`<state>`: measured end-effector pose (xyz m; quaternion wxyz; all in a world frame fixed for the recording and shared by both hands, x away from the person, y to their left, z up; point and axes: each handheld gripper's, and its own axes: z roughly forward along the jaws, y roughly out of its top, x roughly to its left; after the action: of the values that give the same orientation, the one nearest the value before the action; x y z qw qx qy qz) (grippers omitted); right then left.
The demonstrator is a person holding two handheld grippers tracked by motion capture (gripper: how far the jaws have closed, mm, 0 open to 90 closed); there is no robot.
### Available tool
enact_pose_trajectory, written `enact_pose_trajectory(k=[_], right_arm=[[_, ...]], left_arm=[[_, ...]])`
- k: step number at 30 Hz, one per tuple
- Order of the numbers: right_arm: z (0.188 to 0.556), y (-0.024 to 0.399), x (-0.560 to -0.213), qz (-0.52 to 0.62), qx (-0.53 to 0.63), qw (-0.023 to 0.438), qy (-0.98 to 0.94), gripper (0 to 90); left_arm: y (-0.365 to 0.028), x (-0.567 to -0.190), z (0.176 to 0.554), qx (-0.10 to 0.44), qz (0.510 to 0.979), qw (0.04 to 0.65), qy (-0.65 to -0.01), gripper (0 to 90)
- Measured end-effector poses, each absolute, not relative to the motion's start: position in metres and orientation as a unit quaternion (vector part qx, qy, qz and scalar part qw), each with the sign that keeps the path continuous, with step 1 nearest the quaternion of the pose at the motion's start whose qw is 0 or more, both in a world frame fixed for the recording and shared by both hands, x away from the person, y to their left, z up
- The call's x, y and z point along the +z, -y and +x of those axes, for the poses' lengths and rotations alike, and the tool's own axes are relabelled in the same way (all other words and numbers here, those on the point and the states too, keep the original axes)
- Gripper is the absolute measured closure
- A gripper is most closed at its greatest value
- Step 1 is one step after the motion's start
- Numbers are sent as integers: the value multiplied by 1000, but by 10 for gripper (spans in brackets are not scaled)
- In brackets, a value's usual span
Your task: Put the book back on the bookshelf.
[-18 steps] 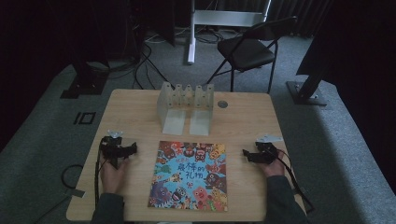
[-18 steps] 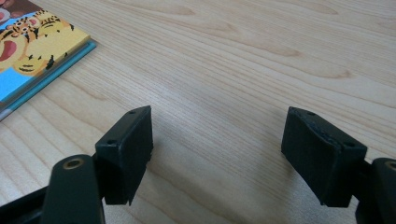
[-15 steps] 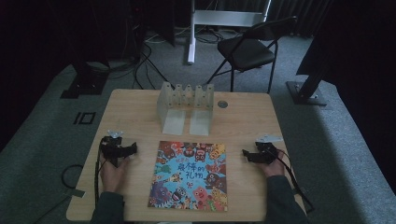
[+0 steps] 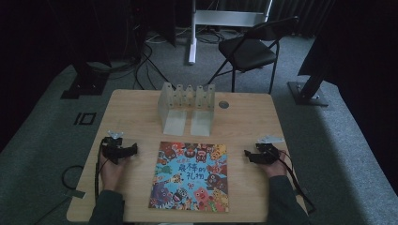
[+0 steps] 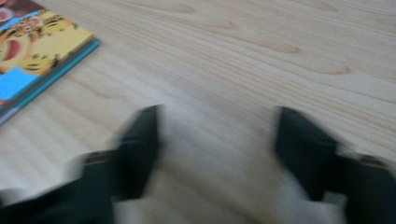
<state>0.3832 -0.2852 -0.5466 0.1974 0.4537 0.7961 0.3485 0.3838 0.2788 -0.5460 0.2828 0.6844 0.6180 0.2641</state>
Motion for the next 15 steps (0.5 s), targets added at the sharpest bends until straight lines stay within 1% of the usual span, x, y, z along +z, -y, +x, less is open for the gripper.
enact_pose_trajectory(k=[2,8,15], right_arm=[[380,283,-547,450,350,201,-797,441],[377,276,-542,440,356,200,-800,437],[374,266,-527,418,365,205,-806,402]], left_arm=[[-279,-546,382,264,685,285,-616,141],[-280,-546,380,262,691,286,-611,141],[-281,-546,375,259,698,289,-601,140]])
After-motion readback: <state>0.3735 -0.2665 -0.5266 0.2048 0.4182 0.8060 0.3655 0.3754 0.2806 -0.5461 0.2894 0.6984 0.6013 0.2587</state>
